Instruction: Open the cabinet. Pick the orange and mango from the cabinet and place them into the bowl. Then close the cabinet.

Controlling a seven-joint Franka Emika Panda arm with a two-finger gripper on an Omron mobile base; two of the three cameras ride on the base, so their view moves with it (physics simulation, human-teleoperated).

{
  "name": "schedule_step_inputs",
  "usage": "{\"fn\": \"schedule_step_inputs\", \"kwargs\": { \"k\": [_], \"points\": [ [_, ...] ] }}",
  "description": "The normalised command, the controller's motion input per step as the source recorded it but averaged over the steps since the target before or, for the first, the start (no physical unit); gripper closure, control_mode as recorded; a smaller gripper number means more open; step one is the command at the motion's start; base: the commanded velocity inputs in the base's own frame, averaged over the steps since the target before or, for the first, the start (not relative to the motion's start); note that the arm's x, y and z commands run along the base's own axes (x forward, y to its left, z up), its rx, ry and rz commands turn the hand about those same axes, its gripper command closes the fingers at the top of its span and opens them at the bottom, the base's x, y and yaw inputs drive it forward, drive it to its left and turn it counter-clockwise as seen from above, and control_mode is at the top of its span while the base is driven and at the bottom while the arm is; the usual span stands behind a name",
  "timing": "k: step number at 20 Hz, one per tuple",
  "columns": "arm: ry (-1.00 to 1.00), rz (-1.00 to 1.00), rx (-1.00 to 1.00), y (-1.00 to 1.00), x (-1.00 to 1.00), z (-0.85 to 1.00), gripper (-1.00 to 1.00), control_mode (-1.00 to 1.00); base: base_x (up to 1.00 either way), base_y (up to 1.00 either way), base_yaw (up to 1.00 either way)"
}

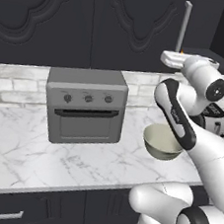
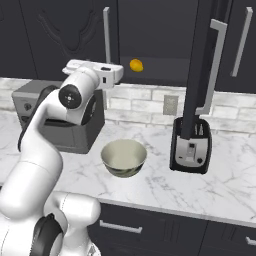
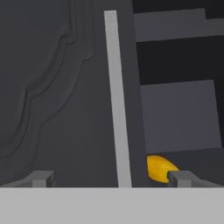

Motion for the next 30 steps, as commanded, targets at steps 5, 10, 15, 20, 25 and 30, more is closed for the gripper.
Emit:
{"fn": "schedule_step_inputs", "kwargs": {
  "k": [5, 10, 15, 20, 25, 30],
  "points": [
    [0.00, 0.00, 0.02, -0.08, 0.00, 0.00, -1.00, -1.00, 0.00, 0.00, 0.00],
    [0.00, 0.00, 0.00, 0.00, 0.08, 0.00, -1.00, -1.00, 0.00, 0.00, 0.00],
    [0.00, 0.00, 0.00, 0.00, 0.31, 0.00, -1.00, -1.00, 0.00, 0.00, 0.00],
    [0.01, -0.03, 0.00, 0.00, 0.50, 0.00, -1.00, -1.00, 0.00, 0.00, 0.00],
    [0.02, 0.00, 0.00, 0.00, 0.60, 0.00, -1.00, -1.00, 0.00, 0.00, 0.00],
    [0.00, 0.00, 0.00, 0.00, 0.62, 0.00, -1.00, -1.00, 0.00, 0.00, 0.00]
  ]
}}
